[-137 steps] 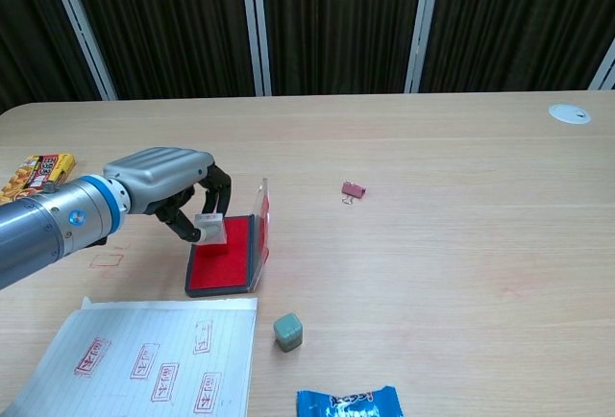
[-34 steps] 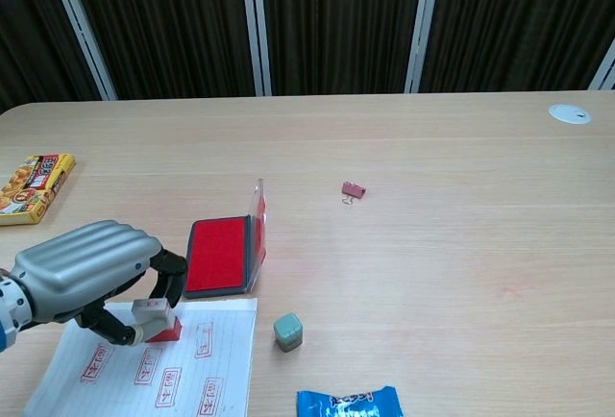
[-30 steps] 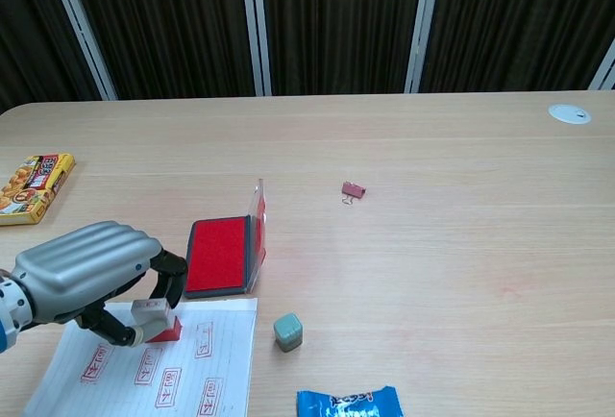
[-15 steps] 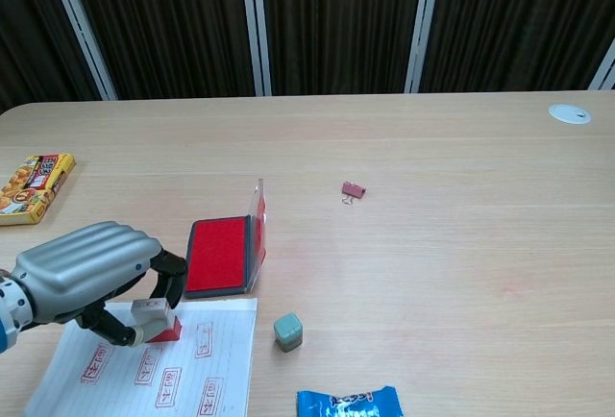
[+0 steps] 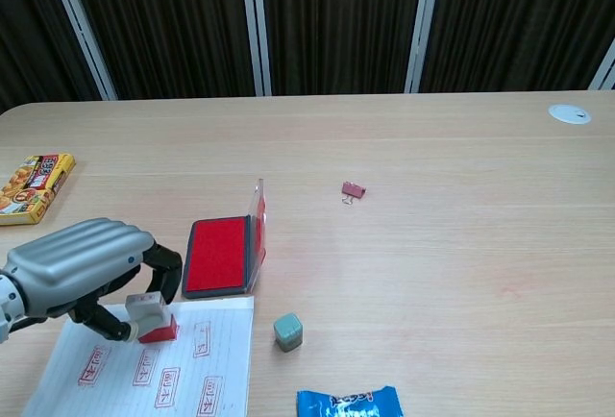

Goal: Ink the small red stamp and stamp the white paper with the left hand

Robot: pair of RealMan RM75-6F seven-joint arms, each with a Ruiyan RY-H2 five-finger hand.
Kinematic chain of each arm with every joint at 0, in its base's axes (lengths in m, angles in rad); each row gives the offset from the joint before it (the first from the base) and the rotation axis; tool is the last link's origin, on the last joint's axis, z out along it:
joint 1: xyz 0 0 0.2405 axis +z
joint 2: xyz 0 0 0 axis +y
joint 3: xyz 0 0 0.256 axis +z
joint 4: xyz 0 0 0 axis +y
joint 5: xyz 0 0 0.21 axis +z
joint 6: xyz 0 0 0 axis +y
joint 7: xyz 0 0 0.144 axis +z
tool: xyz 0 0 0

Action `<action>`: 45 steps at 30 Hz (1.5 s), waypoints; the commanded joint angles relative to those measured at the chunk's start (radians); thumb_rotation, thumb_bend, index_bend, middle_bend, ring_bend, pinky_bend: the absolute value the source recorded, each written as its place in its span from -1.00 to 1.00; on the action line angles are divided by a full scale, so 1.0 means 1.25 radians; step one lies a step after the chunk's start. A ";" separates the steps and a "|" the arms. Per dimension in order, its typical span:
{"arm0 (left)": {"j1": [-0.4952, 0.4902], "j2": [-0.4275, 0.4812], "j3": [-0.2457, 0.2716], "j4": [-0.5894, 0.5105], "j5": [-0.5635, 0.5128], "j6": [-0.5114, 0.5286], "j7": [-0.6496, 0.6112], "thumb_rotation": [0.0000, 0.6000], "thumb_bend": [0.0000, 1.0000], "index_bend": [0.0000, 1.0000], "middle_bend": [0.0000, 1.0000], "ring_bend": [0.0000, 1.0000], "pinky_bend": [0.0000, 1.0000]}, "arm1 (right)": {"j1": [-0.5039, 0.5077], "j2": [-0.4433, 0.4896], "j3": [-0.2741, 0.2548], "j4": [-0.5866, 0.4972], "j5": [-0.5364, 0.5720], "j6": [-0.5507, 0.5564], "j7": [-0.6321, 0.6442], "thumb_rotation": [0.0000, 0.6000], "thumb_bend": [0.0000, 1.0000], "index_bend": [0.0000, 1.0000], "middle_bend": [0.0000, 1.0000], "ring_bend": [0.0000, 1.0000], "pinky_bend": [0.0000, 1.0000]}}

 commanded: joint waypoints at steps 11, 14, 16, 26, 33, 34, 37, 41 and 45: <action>-0.009 0.101 -0.082 -0.112 -0.032 0.042 -0.030 1.00 -0.17 0.20 0.13 0.64 0.75 | 0.000 0.000 -0.001 -0.003 -0.002 0.001 -0.002 1.00 -1.00 -1.00 -1.00 -1.00 -1.00; -0.010 0.107 -0.096 -0.100 -0.059 0.037 -0.042 1.00 -0.18 0.19 0.13 0.64 0.74 | 0.000 0.000 -0.001 -0.004 -0.003 0.002 -0.003 1.00 -1.00 -1.00 -1.00 -1.00 -1.00; -0.012 0.106 -0.105 -0.081 -0.084 0.024 -0.053 1.00 -0.18 0.18 0.12 0.64 0.74 | 0.000 0.000 -0.002 -0.005 -0.005 0.002 -0.004 1.00 -1.00 -1.00 -1.00 -1.00 -1.00; -0.023 0.050 -0.117 0.071 -0.155 -0.035 -0.093 1.00 -0.18 0.16 0.10 0.64 0.74 | 0.001 -0.003 -0.003 -0.003 -0.002 -0.001 -0.011 1.00 -1.00 -1.00 -1.00 -1.00 -1.00; -0.028 0.019 -0.111 0.135 -0.151 -0.050 -0.116 1.00 -0.19 0.14 0.09 0.63 0.74 | 0.002 -0.005 -0.003 -0.002 0.000 -0.003 -0.014 1.00 -1.00 -1.00 -1.00 -1.00 -1.00; -0.028 0.015 -0.110 0.142 -0.150 -0.051 -0.117 1.00 -0.19 0.14 0.09 0.63 0.74 | 0.002 -0.005 -0.003 -0.002 0.000 -0.003 -0.014 1.00 -1.00 -1.00 -1.00 -1.00 -1.00; -0.029 0.005 -0.106 0.158 -0.148 -0.056 -0.124 1.00 -0.20 0.13 0.07 0.63 0.73 | 0.002 -0.005 -0.003 -0.002 0.000 -0.002 -0.014 1.00 -1.00 -1.00 -1.00 -1.00 -1.00; -0.028 -0.004 -0.105 0.171 -0.141 -0.056 -0.140 1.00 -0.24 0.10 0.02 0.62 0.73 | 0.002 -0.005 -0.003 -0.001 0.001 -0.003 -0.014 1.00 -1.00 -1.00 -1.00 -1.00 -1.00; -0.028 -0.007 -0.102 0.178 -0.136 -0.056 -0.145 1.00 -0.40 0.05 -0.02 0.62 0.73 | 0.002 -0.005 -0.003 -0.001 0.001 -0.004 -0.014 1.00 -1.00 -1.00 -1.00 -1.00 -1.00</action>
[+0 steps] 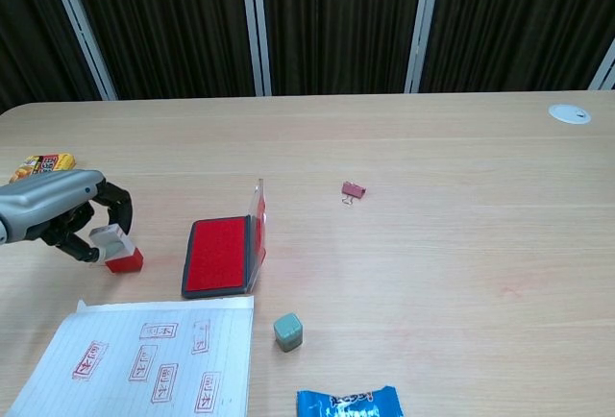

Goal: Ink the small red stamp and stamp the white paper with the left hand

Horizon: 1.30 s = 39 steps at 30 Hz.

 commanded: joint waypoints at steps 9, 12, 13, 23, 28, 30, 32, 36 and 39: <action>0.007 0.000 0.010 0.000 0.013 0.004 -0.010 1.00 -0.61 -0.10 -0.16 0.61 0.73 | 0.000 0.002 -0.001 -0.002 0.000 0.000 0.000 1.00 -1.00 -1.00 -1.00 -1.00 -1.00; 0.008 0.001 0.012 -0.002 0.015 0.006 -0.013 1.00 -0.65 -0.14 -0.24 0.61 0.72 | 0.000 0.002 -0.001 -0.003 -0.001 0.000 0.000 1.00 -1.00 -1.00 -1.00 -1.00 -1.00; 0.009 0.002 0.012 -0.003 0.016 0.007 -0.013 1.00 -0.68 -0.17 -0.28 0.61 0.72 | 0.000 0.002 -0.001 -0.003 -0.001 0.000 0.000 1.00 -1.00 -1.00 -1.00 -1.00 -1.00; 0.022 0.034 0.014 -0.054 0.038 0.040 -0.021 1.00 -0.77 -0.44 -0.48 0.58 0.70 | 0.000 0.003 -0.001 -0.006 -0.004 0.001 0.001 1.00 -1.00 -1.00 -1.00 -1.00 -1.00; 0.041 0.106 0.014 -0.173 0.099 0.122 -0.024 1.00 -0.97 -0.69 -0.63 0.50 0.63 | -0.002 0.008 -0.003 -0.015 -0.013 0.006 0.008 1.00 -1.00 -1.00 -1.00 -1.00 -1.00; 0.051 0.149 0.013 -0.240 0.125 0.157 -0.017 1.00 -1.00 -0.74 -0.73 0.45 0.59 | -0.005 0.012 -0.004 -0.022 -0.021 0.011 0.013 1.00 -1.00 -1.00 -1.00 -1.00 -1.00; 0.063 0.193 0.012 -0.310 0.148 0.195 -0.005 1.00 -1.00 -0.79 -0.85 0.35 0.52 | -0.007 0.018 -0.006 -0.032 -0.031 0.017 0.020 1.00 -1.00 -1.00 -1.00 -1.00 -1.00; 0.094 0.259 0.014 -0.408 0.192 0.272 0.034 1.00 -1.00 -0.94 -1.00 -0.28 -0.12 | -0.011 0.028 -0.009 -0.045 -0.044 0.024 0.030 1.00 -1.00 -1.00 -1.00 -1.00 -1.00; 0.124 0.308 0.025 -0.466 0.194 0.311 0.101 1.00 -1.00 -1.00 -1.00 -0.89 -0.89 | -0.012 0.033 -0.010 -0.053 -0.054 0.030 0.037 1.00 -1.00 -1.00 -1.00 -1.00 -1.00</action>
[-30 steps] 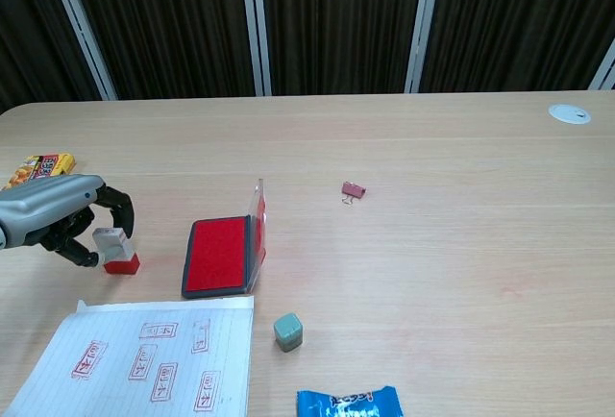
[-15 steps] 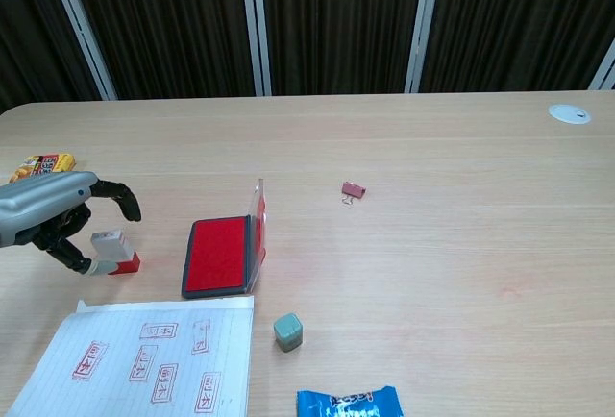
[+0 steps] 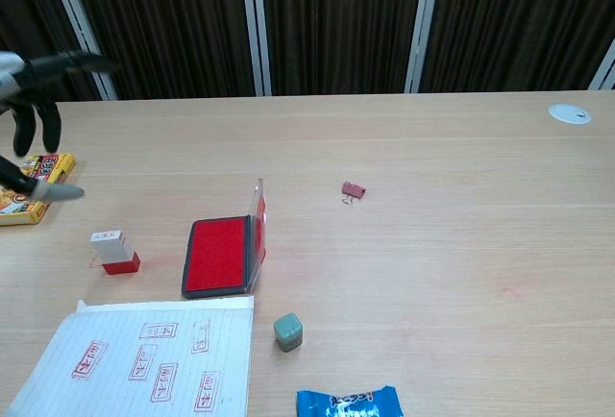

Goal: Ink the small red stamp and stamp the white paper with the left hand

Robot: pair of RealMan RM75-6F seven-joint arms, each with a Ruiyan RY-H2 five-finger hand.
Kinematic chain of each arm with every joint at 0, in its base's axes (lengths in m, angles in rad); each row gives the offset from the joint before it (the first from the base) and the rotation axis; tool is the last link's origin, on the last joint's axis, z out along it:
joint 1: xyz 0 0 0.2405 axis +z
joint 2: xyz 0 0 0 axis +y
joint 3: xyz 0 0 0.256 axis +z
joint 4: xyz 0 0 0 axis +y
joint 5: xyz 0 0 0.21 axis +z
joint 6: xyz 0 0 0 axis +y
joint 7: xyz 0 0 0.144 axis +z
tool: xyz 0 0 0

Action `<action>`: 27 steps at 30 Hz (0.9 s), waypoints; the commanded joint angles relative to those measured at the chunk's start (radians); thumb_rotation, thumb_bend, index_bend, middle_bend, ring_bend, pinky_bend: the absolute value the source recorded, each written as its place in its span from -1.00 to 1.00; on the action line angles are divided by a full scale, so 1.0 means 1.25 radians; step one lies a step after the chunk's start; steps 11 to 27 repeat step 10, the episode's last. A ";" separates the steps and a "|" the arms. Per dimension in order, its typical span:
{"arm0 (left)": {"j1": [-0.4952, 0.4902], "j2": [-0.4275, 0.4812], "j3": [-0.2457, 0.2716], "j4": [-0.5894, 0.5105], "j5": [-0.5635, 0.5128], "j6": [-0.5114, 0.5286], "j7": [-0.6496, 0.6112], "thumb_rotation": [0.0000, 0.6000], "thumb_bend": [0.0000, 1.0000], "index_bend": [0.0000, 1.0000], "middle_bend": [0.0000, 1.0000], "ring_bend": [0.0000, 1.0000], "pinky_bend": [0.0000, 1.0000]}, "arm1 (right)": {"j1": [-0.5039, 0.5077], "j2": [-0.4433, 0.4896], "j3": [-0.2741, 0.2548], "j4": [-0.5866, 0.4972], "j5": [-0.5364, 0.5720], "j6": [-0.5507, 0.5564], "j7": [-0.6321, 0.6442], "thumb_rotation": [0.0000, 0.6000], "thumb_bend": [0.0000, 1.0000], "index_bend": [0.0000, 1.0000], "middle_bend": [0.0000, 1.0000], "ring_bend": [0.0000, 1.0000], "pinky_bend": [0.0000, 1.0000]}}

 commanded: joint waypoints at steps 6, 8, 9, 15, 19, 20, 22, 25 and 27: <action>0.110 0.139 0.037 -0.143 0.000 0.123 0.167 1.00 -1.00 -1.00 -1.00 -1.00 -1.00 | -0.006 0.014 0.001 -0.009 -0.015 0.018 0.021 1.00 -1.00 -1.00 -1.00 -1.00 -1.00; 0.125 0.156 0.046 -0.141 0.007 0.134 0.170 1.00 -1.00 -1.00 -1.00 -1.00 -1.00 | -0.009 0.017 0.003 -0.009 -0.015 0.023 0.027 1.00 -1.00 -1.00 -1.00 -1.00 -1.00; 0.127 0.159 0.046 -0.142 0.010 0.135 0.165 1.00 -1.00 -1.00 -1.00 -1.00 -1.00 | -0.010 0.018 0.003 -0.010 -0.016 0.024 0.028 1.00 -1.00 -1.00 -1.00 -1.00 -1.00; 0.128 0.161 0.045 -0.142 0.011 0.135 0.160 1.00 -1.00 -1.00 -1.00 -1.00 -1.00 | -0.011 0.019 0.003 -0.010 -0.016 0.026 0.029 1.00 -1.00 -1.00 -1.00 -1.00 -1.00; 0.128 0.161 0.045 -0.142 0.011 0.135 0.160 1.00 -1.00 -1.00 -1.00 -1.00 -1.00 | -0.011 0.019 0.003 -0.010 -0.016 0.026 0.029 1.00 -1.00 -1.00 -1.00 -1.00 -1.00; 0.128 0.161 0.045 -0.142 0.011 0.135 0.160 1.00 -1.00 -1.00 -1.00 -1.00 -1.00 | -0.011 0.019 0.003 -0.010 -0.016 0.026 0.029 1.00 -1.00 -1.00 -1.00 -1.00 -1.00; 0.128 0.161 0.045 -0.142 0.011 0.135 0.160 1.00 -1.00 -1.00 -1.00 -1.00 -1.00 | -0.011 0.019 0.003 -0.010 -0.016 0.026 0.029 1.00 -1.00 -1.00 -1.00 -1.00 -1.00; 0.128 0.161 0.045 -0.142 0.011 0.135 0.160 1.00 -1.00 -1.00 -1.00 -1.00 -1.00 | -0.011 0.019 0.003 -0.010 -0.016 0.026 0.029 1.00 -1.00 -1.00 -1.00 -1.00 -1.00; 0.128 0.161 0.045 -0.142 0.011 0.135 0.160 1.00 -1.00 -1.00 -1.00 -1.00 -1.00 | -0.011 0.019 0.003 -0.010 -0.016 0.026 0.029 1.00 -1.00 -1.00 -1.00 -1.00 -1.00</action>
